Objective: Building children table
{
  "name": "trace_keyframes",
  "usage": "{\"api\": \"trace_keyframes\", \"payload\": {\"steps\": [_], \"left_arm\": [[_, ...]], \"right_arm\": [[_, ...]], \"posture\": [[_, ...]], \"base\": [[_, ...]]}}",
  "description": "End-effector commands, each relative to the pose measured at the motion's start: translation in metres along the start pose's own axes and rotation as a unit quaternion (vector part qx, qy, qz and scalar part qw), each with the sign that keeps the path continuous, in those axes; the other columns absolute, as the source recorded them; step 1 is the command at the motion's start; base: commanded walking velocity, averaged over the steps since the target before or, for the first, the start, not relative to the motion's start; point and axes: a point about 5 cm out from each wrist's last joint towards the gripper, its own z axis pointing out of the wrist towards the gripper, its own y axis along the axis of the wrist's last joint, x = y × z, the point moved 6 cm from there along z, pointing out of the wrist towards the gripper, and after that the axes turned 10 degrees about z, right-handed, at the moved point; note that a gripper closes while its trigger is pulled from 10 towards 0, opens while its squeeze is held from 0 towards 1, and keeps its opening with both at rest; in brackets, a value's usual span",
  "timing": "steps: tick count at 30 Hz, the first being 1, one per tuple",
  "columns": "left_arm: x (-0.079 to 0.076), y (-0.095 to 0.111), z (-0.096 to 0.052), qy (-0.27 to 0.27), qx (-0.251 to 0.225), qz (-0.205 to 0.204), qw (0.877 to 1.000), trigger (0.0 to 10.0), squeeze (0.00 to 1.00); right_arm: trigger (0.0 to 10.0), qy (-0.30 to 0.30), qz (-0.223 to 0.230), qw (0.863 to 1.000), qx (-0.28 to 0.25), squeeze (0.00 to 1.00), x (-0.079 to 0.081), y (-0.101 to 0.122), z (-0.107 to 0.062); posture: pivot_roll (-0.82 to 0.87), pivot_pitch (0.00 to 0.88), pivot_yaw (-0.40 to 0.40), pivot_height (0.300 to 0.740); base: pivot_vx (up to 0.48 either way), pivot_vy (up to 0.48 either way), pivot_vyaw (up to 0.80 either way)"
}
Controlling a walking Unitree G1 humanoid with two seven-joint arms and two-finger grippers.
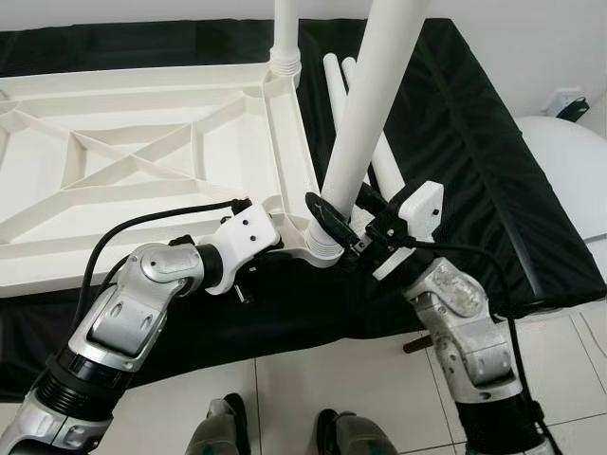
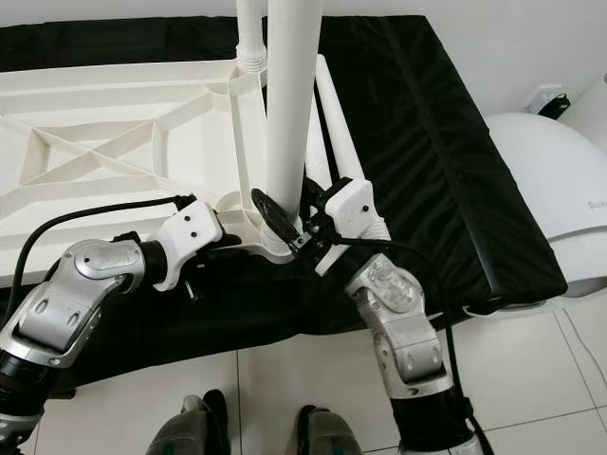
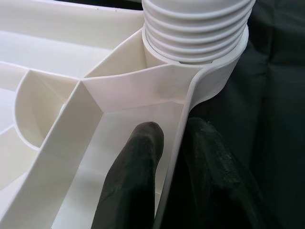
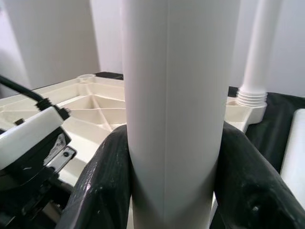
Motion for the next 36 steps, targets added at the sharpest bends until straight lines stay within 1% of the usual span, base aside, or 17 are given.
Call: {"api": "trace_keyframes", "payload": {"steps": [1,7,13,16,17,18,19,28,29,30,36], "left_arm": [[-0.017,0.026,0.006,-0.039,-0.052,0.018,0.998,10.0,0.00],[-0.017,0.026,0.006,-0.039,-0.052,0.018,0.998,10.0,0.00],[-0.018,0.027,0.006,-0.039,-0.054,0.018,0.998,10.0,0.00],[-0.018,0.028,0.006,-0.038,-0.054,0.018,0.998,10.0,0.00],[-0.018,0.028,0.006,-0.038,-0.054,0.018,0.998,10.0,0.00],[-0.018,0.028,0.006,-0.038,-0.054,0.018,0.998,10.0,0.00],[-0.017,0.029,0.006,-0.038,-0.055,0.018,0.998,10.0,0.00],[-0.017,0.029,0.006,-0.038,-0.055,0.019,0.998,10.0,0.00],[-0.017,0.029,0.005,-0.038,-0.056,0.019,0.998,10.0,0.00],[-0.017,0.030,0.005,-0.038,-0.056,0.019,0.998,10.0,0.00],[-0.017,0.029,0.005,-0.038,-0.055,0.019,0.998,10.0,0.00]], "right_arm": [[10.0,-0.056,0.037,0.993,0.097,0.00,-0.013,-0.049,-0.012],[10.0,-0.091,0.040,0.991,0.087,0.00,-0.014,-0.048,-0.011],[10.0,-0.156,0.035,0.985,0.072,0.00,-0.019,-0.045,-0.009],[10.0,-0.164,0.034,0.983,0.070,0.00,-0.019,-0.045,-0.009],[10.0,-0.185,0.029,0.980,0.067,0.00,-0.021,-0.044,-0.010],[10.0,-0.185,0.029,0.980,0.067,0.00,-0.021,-0.044,-0.010],[10.0,-0.218,0.023,0.974,0.061,0.00,-0.024,-0.042,-0.012],[10.0,-0.257,0.019,0.965,0.053,0.00,-0.023,-0.040,-0.014],[10.0,-0.280,0.016,0.958,0.050,0.00,-0.024,-0.040,-0.017],[10.0,-0.288,0.015,0.956,0.049,0.00,-0.024,-0.039,-0.019],[10.0,-0.303,0.017,0.952,0.045,0.00,-0.021,-0.039,-0.020]], "posture": [[-0.03,0.282,-0.039,0.740],[-0.02,0.283,-0.041,0.740],[-0.02,0.282,-0.041,0.740],[-0.02,0.282,-0.041,0.740],[-0.02,0.283,-0.042,0.740],[-0.02,0.283,-0.042,0.740],[-0.02,0.282,-0.041,0.740],[-0.02,0.283,-0.040,0.740],[-0.02,0.283,-0.042,0.740],[-0.02,0.283,-0.042,0.740],[-0.02,0.278,-0.040,0.740]], "base": [[0.000,0.000,0.00],[0.000,0.000,0.00],[0.000,0.000,0.00],[0.000,0.000,0.00],[0.000,0.000,0.00],[0.000,0.000,0.00],[0.000,0.000,0.00],[0.000,0.000,0.00],[0.000,0.000,0.00],[0.000,0.000,0.00],[0.000,0.000,0.00]]}}
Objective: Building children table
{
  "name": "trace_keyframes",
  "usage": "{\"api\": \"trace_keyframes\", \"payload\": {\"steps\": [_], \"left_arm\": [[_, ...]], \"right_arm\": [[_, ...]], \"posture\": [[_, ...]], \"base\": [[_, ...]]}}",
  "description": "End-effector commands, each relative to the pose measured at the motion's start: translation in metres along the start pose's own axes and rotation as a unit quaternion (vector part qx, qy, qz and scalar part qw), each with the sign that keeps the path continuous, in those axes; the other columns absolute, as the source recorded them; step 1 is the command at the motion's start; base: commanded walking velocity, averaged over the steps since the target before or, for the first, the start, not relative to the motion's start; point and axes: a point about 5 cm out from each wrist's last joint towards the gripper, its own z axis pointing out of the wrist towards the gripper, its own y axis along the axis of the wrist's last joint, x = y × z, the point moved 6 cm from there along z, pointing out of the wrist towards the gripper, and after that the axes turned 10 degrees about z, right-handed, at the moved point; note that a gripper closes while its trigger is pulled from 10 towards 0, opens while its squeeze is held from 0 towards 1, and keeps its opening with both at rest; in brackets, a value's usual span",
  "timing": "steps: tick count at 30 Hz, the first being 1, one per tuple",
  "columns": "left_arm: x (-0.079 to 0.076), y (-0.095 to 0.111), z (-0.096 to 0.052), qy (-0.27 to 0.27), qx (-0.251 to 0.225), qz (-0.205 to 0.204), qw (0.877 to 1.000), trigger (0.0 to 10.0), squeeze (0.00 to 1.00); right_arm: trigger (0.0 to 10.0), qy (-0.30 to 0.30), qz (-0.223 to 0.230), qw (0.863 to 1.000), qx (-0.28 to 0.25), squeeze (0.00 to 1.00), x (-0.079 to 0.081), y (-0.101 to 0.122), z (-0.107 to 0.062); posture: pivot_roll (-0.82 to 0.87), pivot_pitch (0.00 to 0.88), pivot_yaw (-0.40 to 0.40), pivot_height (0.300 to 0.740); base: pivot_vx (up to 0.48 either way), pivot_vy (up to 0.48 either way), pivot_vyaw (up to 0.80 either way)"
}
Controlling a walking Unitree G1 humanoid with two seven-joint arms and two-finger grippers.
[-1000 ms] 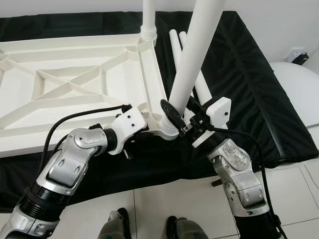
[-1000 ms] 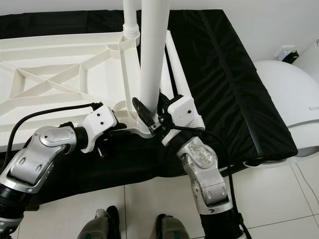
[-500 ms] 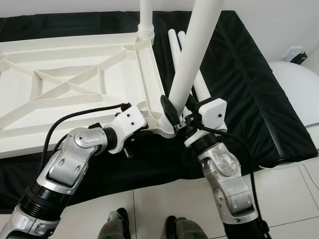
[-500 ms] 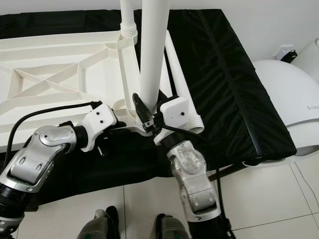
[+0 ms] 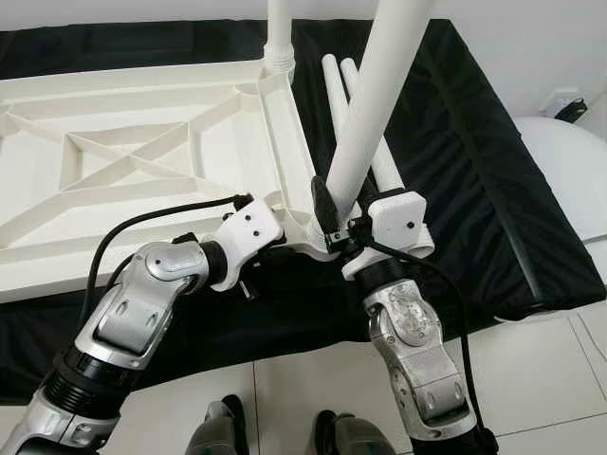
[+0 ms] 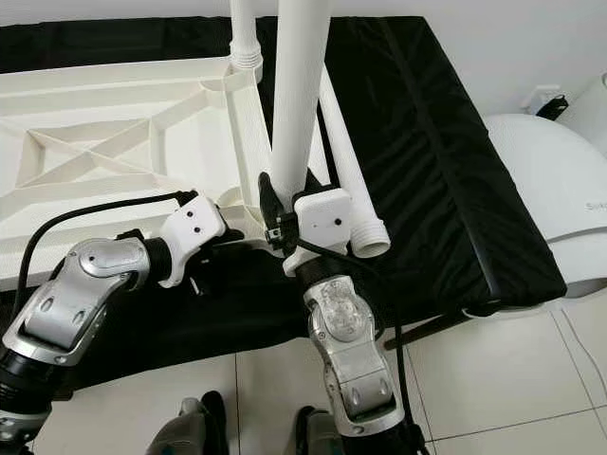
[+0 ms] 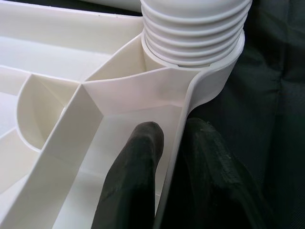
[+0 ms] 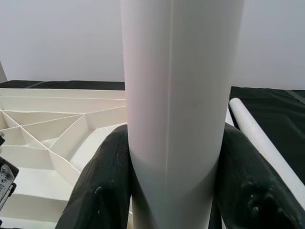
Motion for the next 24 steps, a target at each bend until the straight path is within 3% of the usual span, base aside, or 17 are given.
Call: {"api": "trace_keyframes", "payload": {"steps": [1,13,14,24], "left_arm": [[-0.023,0.026,0.003,-0.054,-0.052,0.019,0.997,10.0,0.00],[-0.023,0.026,0.003,-0.056,-0.053,0.021,0.997,10.0,0.00],[-0.023,0.026,0.003,-0.056,-0.053,0.021,0.997,10.0,0.00],[-0.023,0.027,0.004,-0.055,-0.055,0.022,0.997,10.0,0.00]], "right_arm": [[10.0,-0.101,0.006,0.992,0.082,0.00,-0.030,-0.040,-0.013],[10.0,-0.103,0.015,0.992,0.074,0.00,-0.030,-0.037,-0.014],[10.0,-0.102,0.017,0.992,0.071,1.00,-0.030,-0.036,-0.014],[10.0,-0.064,0.038,0.996,0.054,1.00,-0.020,-0.030,-0.011]], "posture": [[-0.02,0.278,-0.040,0.740],[-0.02,0.268,-0.037,0.740],[-0.02,0.266,-0.037,0.740],[-0.01,0.248,-0.044,0.740]], "base": [[0.000,0.000,0.00],[0.000,0.000,0.00],[0.000,0.000,0.00],[0.000,0.000,0.00]]}}
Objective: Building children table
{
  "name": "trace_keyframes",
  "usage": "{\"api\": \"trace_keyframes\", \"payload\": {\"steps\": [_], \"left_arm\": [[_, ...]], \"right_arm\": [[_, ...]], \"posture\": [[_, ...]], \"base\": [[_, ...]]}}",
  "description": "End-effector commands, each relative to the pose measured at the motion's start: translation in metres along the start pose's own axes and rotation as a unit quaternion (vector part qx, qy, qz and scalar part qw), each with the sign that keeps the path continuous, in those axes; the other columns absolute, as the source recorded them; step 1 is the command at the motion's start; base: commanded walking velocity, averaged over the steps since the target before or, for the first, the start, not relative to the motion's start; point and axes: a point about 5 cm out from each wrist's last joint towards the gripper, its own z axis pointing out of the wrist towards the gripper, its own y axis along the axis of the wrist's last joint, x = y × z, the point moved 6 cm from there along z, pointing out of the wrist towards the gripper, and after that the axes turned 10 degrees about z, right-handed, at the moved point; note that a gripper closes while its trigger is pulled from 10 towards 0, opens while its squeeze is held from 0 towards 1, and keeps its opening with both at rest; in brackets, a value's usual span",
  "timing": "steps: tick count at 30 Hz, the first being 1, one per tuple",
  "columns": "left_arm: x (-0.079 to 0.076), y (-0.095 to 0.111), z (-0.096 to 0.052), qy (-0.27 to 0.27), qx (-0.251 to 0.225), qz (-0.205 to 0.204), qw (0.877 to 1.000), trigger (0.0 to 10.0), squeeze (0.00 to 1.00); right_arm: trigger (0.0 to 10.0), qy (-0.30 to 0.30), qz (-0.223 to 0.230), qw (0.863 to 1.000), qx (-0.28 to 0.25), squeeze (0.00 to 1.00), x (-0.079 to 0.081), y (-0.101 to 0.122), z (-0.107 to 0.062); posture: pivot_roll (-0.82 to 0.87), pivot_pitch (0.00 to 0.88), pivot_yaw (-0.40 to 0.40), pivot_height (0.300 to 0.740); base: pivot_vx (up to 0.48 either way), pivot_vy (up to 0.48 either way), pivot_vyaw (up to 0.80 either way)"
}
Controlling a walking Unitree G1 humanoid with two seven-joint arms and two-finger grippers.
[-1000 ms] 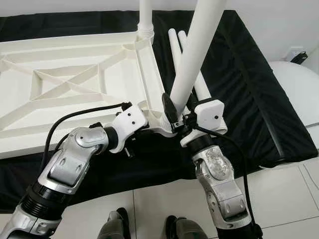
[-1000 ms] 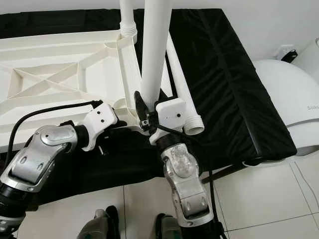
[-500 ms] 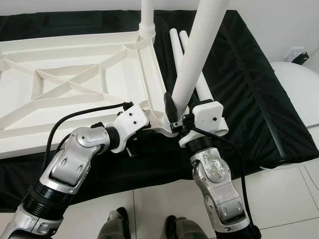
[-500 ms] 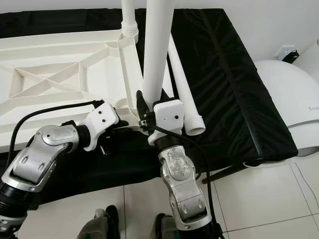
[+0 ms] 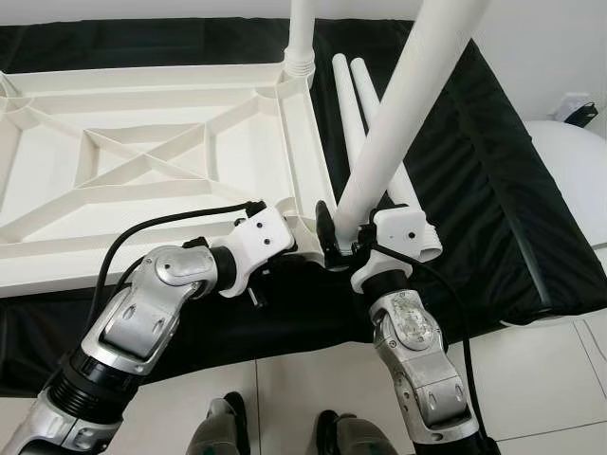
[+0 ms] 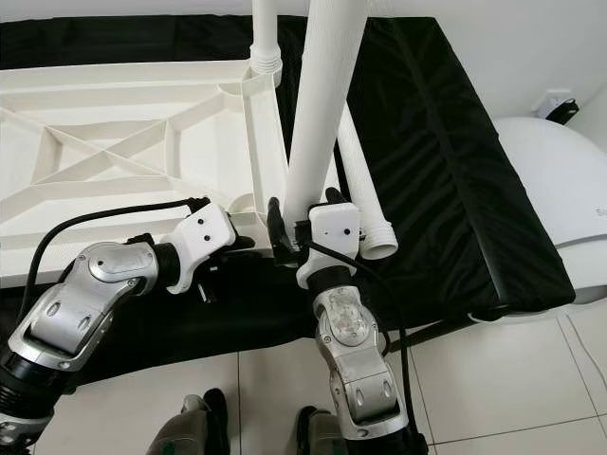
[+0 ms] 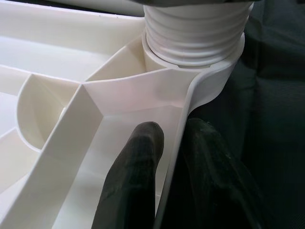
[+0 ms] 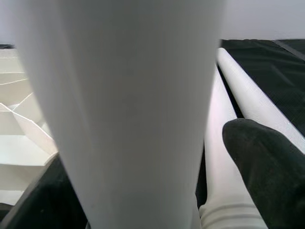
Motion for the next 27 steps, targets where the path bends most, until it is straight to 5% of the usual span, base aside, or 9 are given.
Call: {"api": "trace_keyframes", "payload": {"steps": [1,10,11,27], "left_arm": [[-0.013,0.019,0.002,-0.036,-0.041,0.013,0.998,10.0,0.00],[-0.013,0.019,0.002,-0.034,-0.042,0.013,0.998,10.0,0.00],[-0.013,0.019,0.002,-0.035,-0.042,0.013,0.998,10.0,0.00],[-0.012,0.019,0.003,-0.040,-0.043,0.019,0.998,10.0,0.00]], "right_arm": [[10.0,-0.015,0.026,0.999,0.016,1.00,-0.001,-0.010,-0.005],[10.0,0.005,0.030,0.999,0.011,1.00,0.003,-0.007,-0.004],[10.0,0.020,0.033,0.999,0.015,0.00,0.004,-0.007,-0.003],[10.0,0.159,0.049,0.986,0.022,0.00,0.006,0.005,0.004]], "posture": [[-0.01,0.248,-0.044,0.740],[-0.02,0.247,-0.047,0.740],[-0.02,0.248,-0.046,0.740],[-0.03,0.247,-0.037,0.740]], "base": [[0.000,0.000,0.00],[0.000,0.000,0.00],[0.000,0.000,0.00],[0.000,0.000,0.00]]}}
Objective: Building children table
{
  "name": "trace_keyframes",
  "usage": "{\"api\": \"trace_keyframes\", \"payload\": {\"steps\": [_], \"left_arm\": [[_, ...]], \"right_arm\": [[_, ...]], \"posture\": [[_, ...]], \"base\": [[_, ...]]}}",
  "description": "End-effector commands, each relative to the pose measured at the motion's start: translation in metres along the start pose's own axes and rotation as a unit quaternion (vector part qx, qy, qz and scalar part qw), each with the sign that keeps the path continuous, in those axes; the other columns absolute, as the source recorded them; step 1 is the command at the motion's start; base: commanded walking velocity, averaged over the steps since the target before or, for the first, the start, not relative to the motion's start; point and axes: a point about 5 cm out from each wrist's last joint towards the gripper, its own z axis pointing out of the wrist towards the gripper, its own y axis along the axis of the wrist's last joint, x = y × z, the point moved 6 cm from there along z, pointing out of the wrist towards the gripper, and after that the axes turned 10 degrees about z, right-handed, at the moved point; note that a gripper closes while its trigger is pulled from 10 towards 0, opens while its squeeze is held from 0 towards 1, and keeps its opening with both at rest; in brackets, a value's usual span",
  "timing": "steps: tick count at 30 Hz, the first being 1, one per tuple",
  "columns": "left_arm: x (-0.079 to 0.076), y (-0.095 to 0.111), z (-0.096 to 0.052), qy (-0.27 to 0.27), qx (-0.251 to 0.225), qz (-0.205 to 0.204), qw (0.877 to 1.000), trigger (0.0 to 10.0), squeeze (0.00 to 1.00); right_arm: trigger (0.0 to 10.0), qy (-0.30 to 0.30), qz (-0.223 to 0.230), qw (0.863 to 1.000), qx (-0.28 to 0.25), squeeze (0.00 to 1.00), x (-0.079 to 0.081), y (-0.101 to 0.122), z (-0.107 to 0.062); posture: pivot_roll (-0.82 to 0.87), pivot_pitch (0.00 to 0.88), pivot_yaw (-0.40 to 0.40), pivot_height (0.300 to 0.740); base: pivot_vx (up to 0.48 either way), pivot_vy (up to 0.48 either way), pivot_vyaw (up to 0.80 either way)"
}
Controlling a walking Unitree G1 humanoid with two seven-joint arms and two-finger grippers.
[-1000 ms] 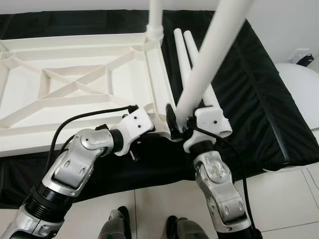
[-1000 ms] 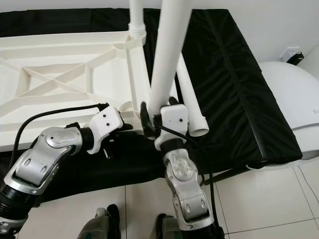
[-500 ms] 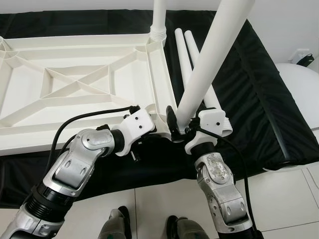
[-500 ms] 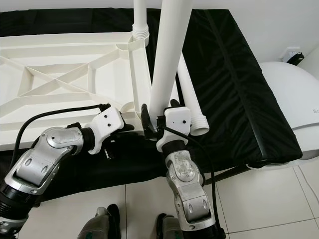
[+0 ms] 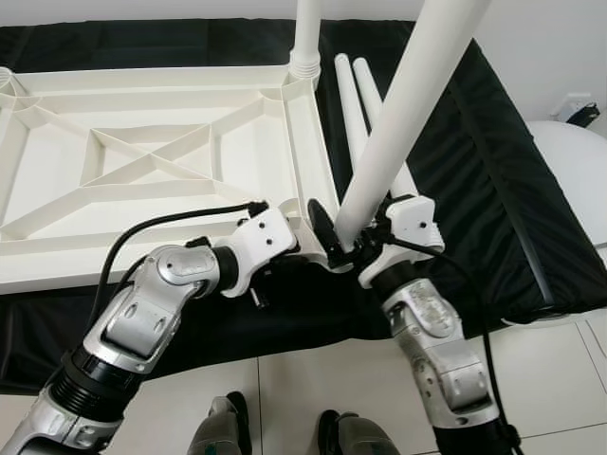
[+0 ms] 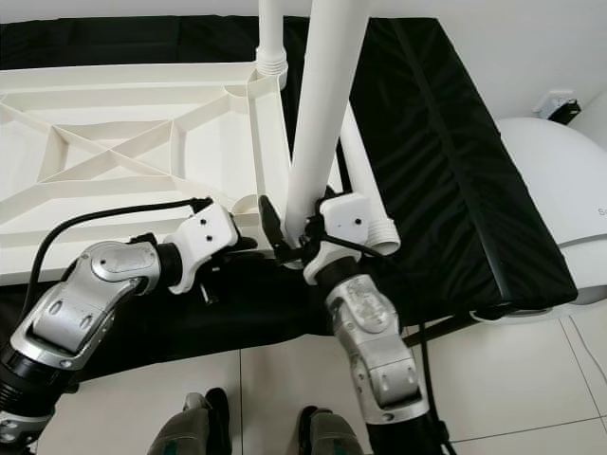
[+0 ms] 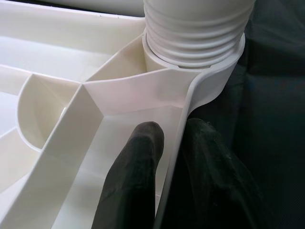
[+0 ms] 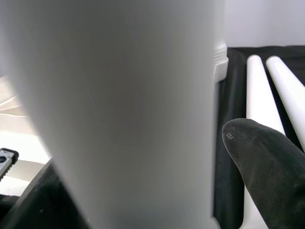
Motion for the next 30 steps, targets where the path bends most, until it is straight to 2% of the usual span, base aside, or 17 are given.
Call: {"api": "trace_keyframes", "payload": {"steps": [1,9,13,15,18,21,25,27,30], "left_arm": [[-0.010,0.018,0.003,-0.035,-0.040,0.020,0.998,10.0,0.00],[-0.014,0.017,0.003,-0.044,-0.037,0.024,0.998,10.0,0.00],[-0.013,0.016,0.003,-0.045,-0.036,0.024,0.998,10.0,0.00],[-0.013,0.016,0.003,-0.045,-0.035,0.025,0.998,10.0,0.00],[-0.013,0.016,0.003,-0.045,-0.035,0.025,0.998,10.0,0.00],[-0.013,0.015,0.002,-0.046,-0.033,0.026,0.998,10.0,0.00],[-0.013,0.015,0.001,-0.047,-0.033,0.027,0.998,10.0,0.00],[-0.013,0.016,0.001,-0.048,-0.034,0.027,0.998,10.0,0.00],[-0.013,0.016,0.001,-0.048,-0.034,0.027,0.998,10.0,0.00]], "right_arm": [[10.0,0.016,0.014,1.000,0.014,0.00,0.000,-0.005,-0.002],[10.0,0.145,0.011,0.988,0.058,0.00,0.000,0.001,-0.005],[10.0,0.175,0.014,0.982,0.074,0.00,0.002,0.001,-0.009],[10.0,0.205,-0.004,0.975,0.087,0.00,0.003,0.000,-0.012],[10.0,0.220,-0.006,0.971,0.097,0.00,0.003,-0.001,-0.014],[10.0,0.267,-0.020,0.954,0.133,0.00,-0.001,-0.009,-0.023],[10.0,0.280,-0.027,0.949,0.144,0.00,-0.006,-0.010,-0.024],[10.0,0.293,-0.044,0.943,0.150,0.00,-0.015,-0.010,-0.023],[10.0,0.294,-0.045,0.943,0.153,0.00,-0.017,-0.011,-0.022]], "posture": [[-0.03,0.247,-0.037,0.740],[-0.02,0.250,-0.033,0.740],[-0.02,0.250,-0.031,0.740],[-0.02,0.250,-0.029,0.740],[-0.02,0.251,-0.027,0.740],[-0.02,0.252,-0.020,0.740],[-0.02,0.252,-0.019,0.740],[-0.02,0.251,-0.017,0.740],[-0.02,0.251,-0.017,0.740]], "base": [[0.000,0.000,0.00],[0.000,0.000,0.00],[0.000,0.000,0.00],[0.000,0.000,0.00],[0.000,0.000,0.00],[0.000,0.000,0.00],[0.000,0.000,0.00],[0.000,0.000,0.00],[0.000,0.000,0.00]]}}
